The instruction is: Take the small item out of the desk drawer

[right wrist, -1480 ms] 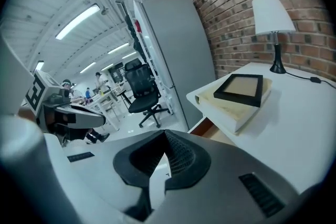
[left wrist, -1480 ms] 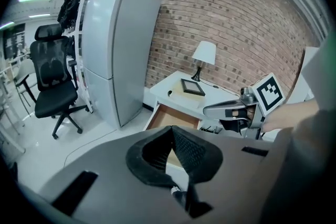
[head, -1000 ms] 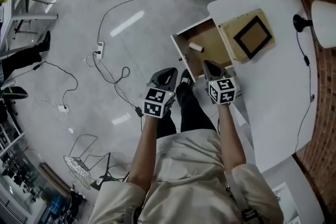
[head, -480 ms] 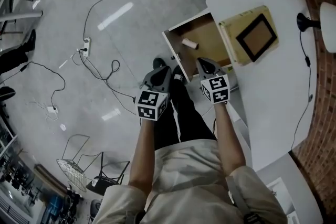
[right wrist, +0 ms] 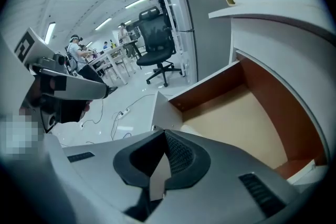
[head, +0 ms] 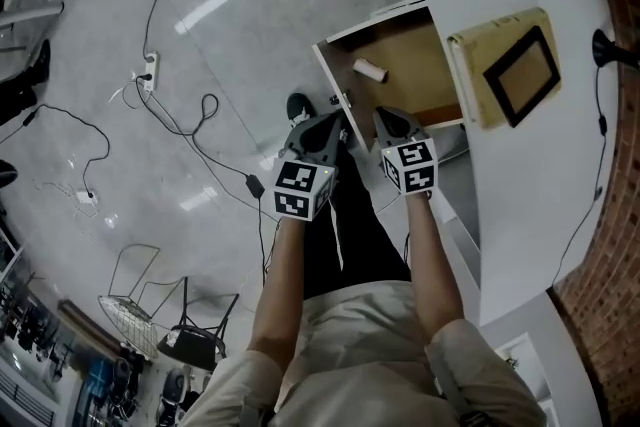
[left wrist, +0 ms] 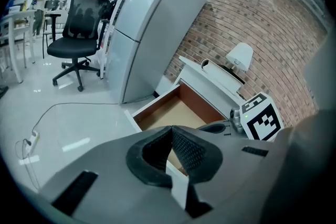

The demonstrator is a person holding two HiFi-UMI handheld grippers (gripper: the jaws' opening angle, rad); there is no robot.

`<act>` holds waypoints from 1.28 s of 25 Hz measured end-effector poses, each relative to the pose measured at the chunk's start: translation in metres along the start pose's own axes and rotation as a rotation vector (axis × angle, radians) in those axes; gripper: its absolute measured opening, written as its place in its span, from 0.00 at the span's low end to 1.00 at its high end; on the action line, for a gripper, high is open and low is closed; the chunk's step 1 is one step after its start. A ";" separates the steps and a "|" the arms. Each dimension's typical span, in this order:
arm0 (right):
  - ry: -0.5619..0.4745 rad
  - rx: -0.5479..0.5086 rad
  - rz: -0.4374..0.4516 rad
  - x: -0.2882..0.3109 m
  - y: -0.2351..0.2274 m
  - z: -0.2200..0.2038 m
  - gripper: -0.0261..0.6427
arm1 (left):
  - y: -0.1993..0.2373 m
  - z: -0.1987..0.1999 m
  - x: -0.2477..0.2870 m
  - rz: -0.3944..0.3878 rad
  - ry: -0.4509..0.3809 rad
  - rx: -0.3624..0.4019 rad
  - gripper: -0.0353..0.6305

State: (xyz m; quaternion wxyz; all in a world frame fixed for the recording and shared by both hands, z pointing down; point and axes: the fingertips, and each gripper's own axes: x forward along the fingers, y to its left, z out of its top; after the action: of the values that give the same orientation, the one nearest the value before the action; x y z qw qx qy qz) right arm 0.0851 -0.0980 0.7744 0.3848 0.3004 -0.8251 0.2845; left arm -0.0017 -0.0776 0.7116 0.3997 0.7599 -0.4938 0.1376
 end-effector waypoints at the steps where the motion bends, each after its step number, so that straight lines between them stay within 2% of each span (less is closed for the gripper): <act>1: 0.009 0.003 -0.002 0.004 0.000 -0.005 0.08 | 0.001 -0.002 0.002 -0.004 0.007 0.009 0.08; 8: 0.113 -0.117 -0.003 0.040 -0.008 -0.024 0.08 | 0.012 -0.016 0.029 -0.044 0.005 0.025 0.08; 18: 0.125 -0.127 -0.023 0.066 -0.034 -0.014 0.08 | 0.017 -0.023 0.065 -0.064 0.038 0.081 0.08; 28: 0.170 -0.175 -0.040 0.092 -0.060 -0.018 0.17 | 0.021 -0.025 0.081 -0.082 0.066 0.123 0.08; 32: 0.233 -0.230 -0.025 0.110 -0.065 -0.026 0.27 | 0.027 -0.029 0.085 -0.089 0.071 0.127 0.08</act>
State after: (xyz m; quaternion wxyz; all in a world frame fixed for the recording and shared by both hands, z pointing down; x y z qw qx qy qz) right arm 0.0865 -0.1527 0.8926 0.5131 0.2298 -0.7983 0.2161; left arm 0.0207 -0.1153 0.7946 0.3737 0.7996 -0.4354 0.1773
